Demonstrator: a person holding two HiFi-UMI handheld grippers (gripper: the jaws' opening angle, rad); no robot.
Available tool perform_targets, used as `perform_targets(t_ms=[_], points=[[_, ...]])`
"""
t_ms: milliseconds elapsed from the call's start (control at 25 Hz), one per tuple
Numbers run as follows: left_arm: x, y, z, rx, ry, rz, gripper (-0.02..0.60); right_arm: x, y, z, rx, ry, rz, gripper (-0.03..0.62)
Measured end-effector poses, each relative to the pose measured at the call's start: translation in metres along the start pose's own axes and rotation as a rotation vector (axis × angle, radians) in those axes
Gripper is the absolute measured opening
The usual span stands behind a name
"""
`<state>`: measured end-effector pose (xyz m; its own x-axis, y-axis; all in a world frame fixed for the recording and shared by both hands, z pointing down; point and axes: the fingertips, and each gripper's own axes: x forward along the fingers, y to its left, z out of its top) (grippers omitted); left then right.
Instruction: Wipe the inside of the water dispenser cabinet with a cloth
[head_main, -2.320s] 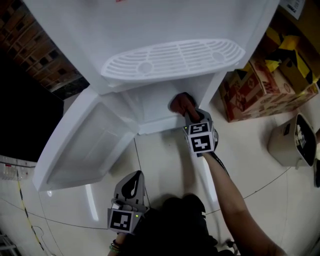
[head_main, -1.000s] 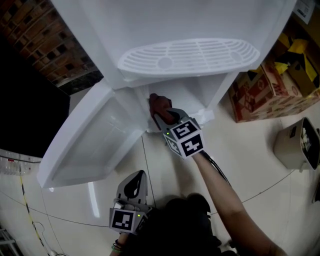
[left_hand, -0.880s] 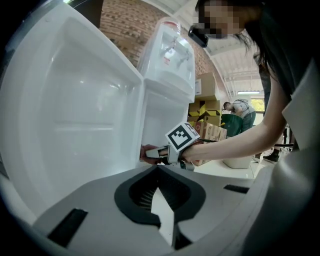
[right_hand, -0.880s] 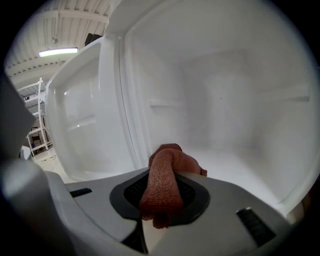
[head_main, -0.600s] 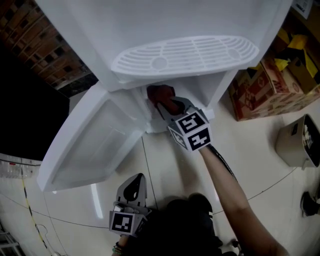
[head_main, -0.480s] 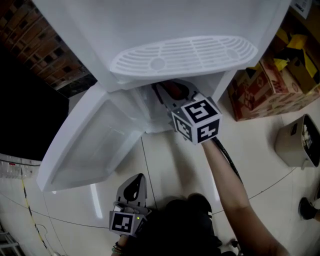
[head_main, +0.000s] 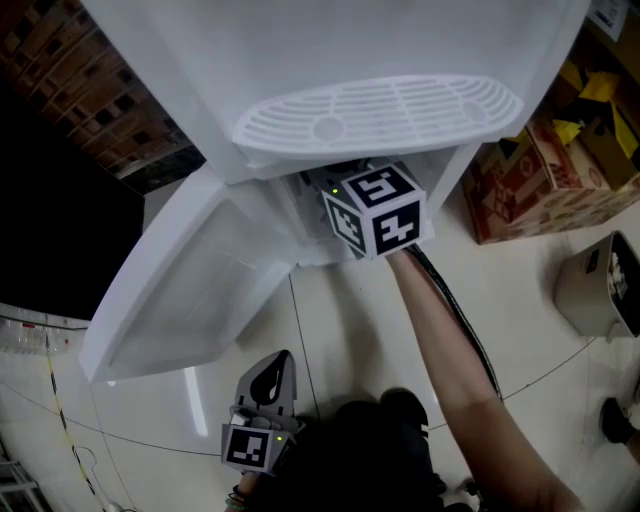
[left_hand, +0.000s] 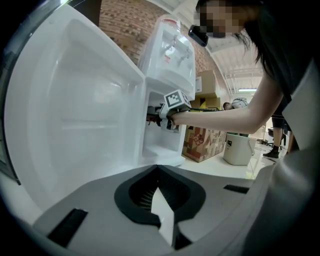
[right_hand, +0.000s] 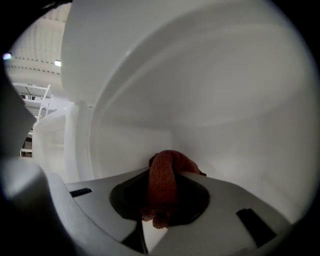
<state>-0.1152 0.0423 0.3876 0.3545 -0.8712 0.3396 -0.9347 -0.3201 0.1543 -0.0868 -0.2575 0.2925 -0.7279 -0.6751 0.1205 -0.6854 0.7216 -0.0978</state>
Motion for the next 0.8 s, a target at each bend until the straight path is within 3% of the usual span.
perform_targets(t_ms=[480,680,800], points=[[-0.005,0.006,-0.001,-0.017,-0.011,0.013,-0.021,-0.011,0.011,-0.180,0.082,0.393,0.025,0.071],[-0.003,0.006,-0.001,-0.018,-0.010,0.012,-0.021,-0.013,0.011,-0.181,0.046,0.397,0.021,0.071],[-0.003,0.005,-0.001,-0.016,-0.010,0.010,-0.021,-0.021,-0.008,-0.143,-0.064,0.314,-0.067,0.072]])
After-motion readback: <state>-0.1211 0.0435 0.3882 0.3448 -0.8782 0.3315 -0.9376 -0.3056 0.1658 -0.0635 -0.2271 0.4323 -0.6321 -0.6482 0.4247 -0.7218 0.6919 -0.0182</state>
